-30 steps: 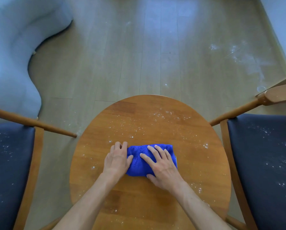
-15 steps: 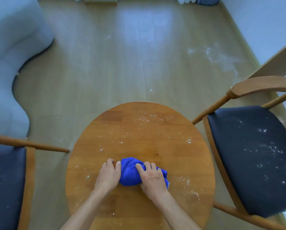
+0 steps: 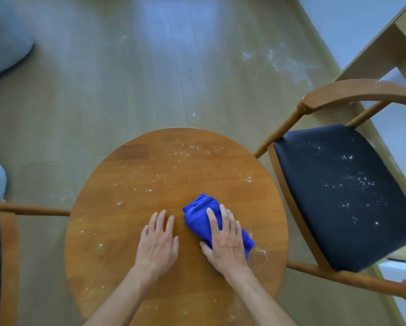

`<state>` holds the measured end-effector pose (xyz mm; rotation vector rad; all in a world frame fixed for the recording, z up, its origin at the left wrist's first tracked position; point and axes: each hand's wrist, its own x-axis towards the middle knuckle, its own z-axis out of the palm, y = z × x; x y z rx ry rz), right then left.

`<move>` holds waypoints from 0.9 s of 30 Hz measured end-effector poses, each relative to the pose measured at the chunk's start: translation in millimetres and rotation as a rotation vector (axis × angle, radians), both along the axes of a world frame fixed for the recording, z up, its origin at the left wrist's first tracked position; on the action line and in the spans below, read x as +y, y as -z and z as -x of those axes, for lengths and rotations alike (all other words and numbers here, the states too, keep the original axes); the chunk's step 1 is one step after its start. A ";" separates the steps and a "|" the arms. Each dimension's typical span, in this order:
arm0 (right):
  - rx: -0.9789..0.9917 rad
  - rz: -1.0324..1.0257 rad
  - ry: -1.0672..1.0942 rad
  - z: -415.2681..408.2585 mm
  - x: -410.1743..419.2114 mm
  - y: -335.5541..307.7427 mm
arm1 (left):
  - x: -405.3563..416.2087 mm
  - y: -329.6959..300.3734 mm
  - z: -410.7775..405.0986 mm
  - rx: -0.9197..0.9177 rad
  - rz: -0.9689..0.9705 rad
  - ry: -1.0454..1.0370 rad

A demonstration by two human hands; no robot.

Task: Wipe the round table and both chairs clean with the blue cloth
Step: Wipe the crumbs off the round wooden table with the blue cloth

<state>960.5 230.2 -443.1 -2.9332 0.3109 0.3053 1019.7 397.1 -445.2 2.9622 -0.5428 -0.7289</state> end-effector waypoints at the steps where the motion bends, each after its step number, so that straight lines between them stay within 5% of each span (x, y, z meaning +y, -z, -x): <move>1: 0.009 0.019 0.006 0.2 2.8 1.4 | -0.2 2.7 3.7 0.022 -0.002 0.013; 8: -0.092 0.016 0.016 23.6 24.1 10.1 | 1.8 6.1 13.5 0.106 -0.142 0.067; 15: -0.223 -0.019 -0.145 86.8 -32.7 33.4 | 2.0 -4.1 8.9 0.057 -0.049 0.129; 21: -0.258 0.068 0.201 36.5 -110.7 41.9 | -1.3 17.5 12.1 0.036 -0.022 0.076; 27: -0.259 0.053 0.493 -19.1 -93.3 45.5 | -0.3 23.0 12.6 0.015 -0.003 0.074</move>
